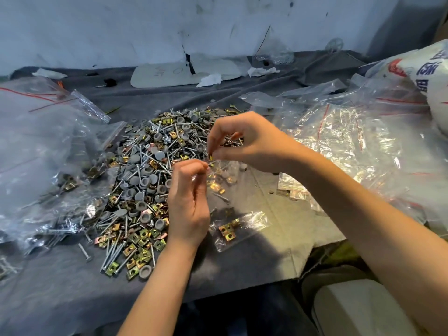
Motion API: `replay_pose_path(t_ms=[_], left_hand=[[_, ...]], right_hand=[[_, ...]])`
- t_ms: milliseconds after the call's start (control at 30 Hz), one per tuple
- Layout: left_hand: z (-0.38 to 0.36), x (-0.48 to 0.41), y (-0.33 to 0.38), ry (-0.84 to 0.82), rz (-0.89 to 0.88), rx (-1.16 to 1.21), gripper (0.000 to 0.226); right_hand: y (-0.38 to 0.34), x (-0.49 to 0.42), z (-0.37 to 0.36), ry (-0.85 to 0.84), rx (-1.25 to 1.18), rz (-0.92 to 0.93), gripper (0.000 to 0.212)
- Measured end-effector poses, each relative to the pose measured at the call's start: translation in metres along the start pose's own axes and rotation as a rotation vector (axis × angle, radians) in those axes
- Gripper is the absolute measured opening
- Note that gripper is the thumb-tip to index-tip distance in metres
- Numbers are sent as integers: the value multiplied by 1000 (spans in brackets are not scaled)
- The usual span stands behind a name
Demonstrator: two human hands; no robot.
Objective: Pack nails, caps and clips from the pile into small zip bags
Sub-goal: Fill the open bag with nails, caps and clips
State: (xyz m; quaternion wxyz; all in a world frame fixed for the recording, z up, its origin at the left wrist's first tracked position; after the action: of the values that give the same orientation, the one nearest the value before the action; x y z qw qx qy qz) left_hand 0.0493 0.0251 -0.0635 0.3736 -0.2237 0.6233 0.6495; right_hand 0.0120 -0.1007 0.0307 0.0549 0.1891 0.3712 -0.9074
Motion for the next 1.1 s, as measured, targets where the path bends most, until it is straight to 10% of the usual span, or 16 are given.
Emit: replay_pose_path(t_ms=[267, 400, 733, 967, 1100], left_hand=[[5, 0, -6, 123, 66, -40, 13], [12, 0, -5, 208, 51, -34, 16], [13, 0, -1, 197, 100, -32, 14], [8, 2, 2, 99, -10, -105, 11], [6, 1, 6, 35, -42, -28, 8]], right_hand=[[51, 3, 11, 384, -36, -247, 21], [73, 18, -24, 24, 112, -415, 10], [57, 27, -62, -328, 401, -325, 4], [9, 4, 18, 186, 128, -192, 5], [-28, -2, 11, 0, 334, 35, 9]])
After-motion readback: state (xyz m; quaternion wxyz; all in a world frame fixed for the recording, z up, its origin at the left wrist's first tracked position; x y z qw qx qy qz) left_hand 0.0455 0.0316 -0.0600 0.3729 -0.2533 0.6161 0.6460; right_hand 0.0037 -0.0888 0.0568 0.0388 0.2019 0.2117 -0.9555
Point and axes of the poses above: each hand's wrist, its own x-axis away from the middle knuckle, its own z-axis out of the back of the hand, y = z × x, the point moved 5 cm from there along -x, towards the middle knuckle, and after that the axes turned 7 degrees about y, right-handed, at the moved point
